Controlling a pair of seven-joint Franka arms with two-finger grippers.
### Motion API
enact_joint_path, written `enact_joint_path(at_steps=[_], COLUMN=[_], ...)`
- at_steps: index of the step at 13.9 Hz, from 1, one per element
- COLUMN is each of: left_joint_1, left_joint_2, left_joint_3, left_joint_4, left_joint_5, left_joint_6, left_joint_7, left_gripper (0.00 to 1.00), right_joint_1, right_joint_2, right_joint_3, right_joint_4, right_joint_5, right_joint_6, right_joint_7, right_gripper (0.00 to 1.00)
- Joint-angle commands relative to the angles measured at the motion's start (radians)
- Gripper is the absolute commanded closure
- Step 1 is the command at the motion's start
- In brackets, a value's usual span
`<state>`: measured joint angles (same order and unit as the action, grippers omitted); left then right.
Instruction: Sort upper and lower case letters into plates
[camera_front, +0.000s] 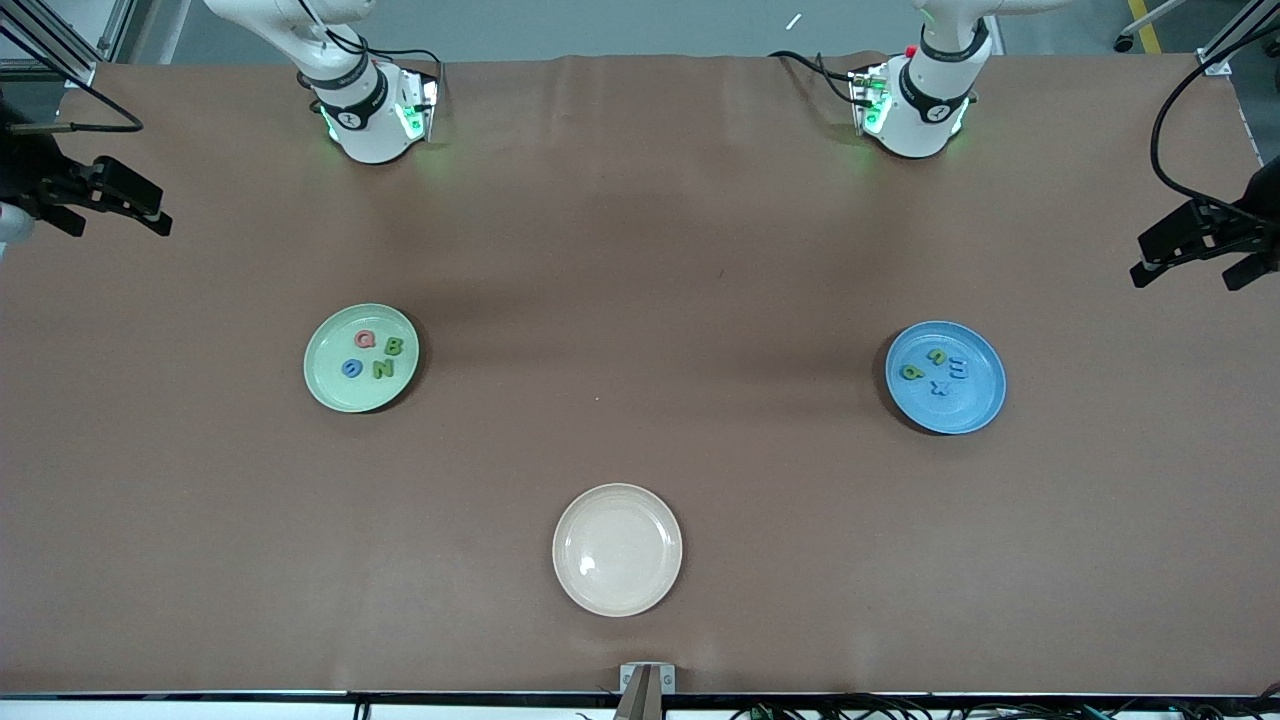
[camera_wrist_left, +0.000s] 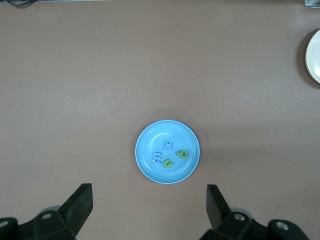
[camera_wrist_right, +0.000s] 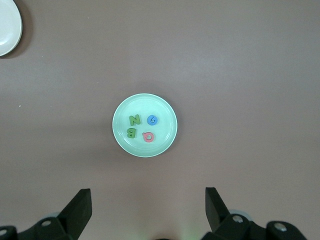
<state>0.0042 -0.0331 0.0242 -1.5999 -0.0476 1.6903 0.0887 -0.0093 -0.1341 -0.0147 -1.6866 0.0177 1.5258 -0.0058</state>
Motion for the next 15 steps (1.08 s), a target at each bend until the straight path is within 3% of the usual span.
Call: enact_joint_path(at_steps=[1, 15], left_joint_1=[0.003, 0.005], left_joint_2=[0.018, 0.025], left_joint_3=[0.002, 0.002], left_joint_4=[0.037, 0.049], left_joint_5=[0.009, 0.011], left_joint_6=[-0.020, -0.115], left_joint_7=[0.025, -0.017], left_gripper=[0.01, 0.00], right_joint_1=[-0.006, -0.006], right_joint_2=[-0.033, -0.032], right_joint_3=[0.005, 0.005], right_joint_4=[-0.035, -0.035], right_joint_5=[-0.015, -0.015], right_joint_6=[0.020, 0.020], right_joint_7=[0.012, 0.007], right_gripper=[0.00, 0.00])
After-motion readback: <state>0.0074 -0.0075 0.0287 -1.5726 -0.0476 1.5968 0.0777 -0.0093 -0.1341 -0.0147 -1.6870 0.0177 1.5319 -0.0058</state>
